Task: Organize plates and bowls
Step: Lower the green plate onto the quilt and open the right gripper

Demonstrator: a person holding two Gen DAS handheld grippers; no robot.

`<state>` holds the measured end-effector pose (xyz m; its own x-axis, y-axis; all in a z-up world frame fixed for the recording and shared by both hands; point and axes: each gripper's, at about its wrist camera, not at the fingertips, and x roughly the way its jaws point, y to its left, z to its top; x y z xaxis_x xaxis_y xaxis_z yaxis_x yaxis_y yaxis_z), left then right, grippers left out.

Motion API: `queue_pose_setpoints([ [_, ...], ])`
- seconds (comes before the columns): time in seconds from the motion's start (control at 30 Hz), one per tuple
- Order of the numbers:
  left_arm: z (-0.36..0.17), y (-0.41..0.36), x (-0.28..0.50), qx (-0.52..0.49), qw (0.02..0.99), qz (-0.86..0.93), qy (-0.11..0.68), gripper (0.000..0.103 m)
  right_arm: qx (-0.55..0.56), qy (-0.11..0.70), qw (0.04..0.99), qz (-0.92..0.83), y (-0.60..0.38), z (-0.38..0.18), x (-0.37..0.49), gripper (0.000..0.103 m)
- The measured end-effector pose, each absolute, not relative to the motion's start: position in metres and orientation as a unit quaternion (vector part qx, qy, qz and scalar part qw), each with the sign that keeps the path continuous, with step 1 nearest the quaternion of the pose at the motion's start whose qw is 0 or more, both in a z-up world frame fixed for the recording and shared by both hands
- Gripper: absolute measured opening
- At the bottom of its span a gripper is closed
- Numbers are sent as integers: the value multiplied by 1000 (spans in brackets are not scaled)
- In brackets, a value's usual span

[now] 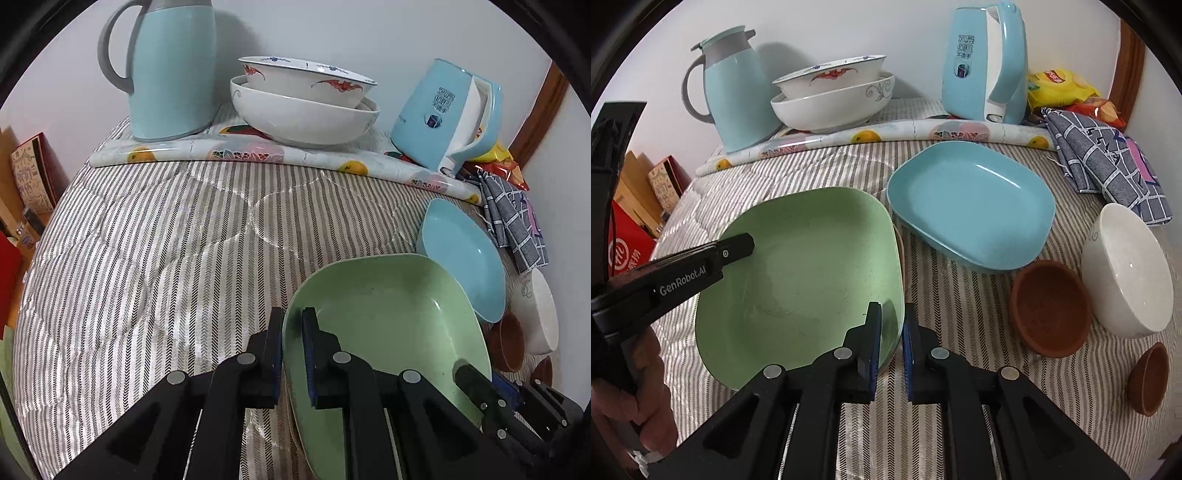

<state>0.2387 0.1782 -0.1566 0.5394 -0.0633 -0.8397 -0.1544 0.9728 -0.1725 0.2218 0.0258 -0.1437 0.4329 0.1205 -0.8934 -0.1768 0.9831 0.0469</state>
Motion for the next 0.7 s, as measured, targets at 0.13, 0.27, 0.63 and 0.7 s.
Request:
queue_pose_setpoints([
  [0.13,-159,178,240,-113,868,22,483,10,-37,525,845,92,29,-144,221,16],
  [0.27,-156,177,239,-111,869,20,483,15,-42,534,838,103,28,-145,218,24],
  [0.63,-136,171,220,-101,876,30,471,32,-22,512,851,110,12,-119,203,53],
  [0.7,-131,169,215,-104,878,31,467,40,-19,505,857,104,5,-113,200,55],
])
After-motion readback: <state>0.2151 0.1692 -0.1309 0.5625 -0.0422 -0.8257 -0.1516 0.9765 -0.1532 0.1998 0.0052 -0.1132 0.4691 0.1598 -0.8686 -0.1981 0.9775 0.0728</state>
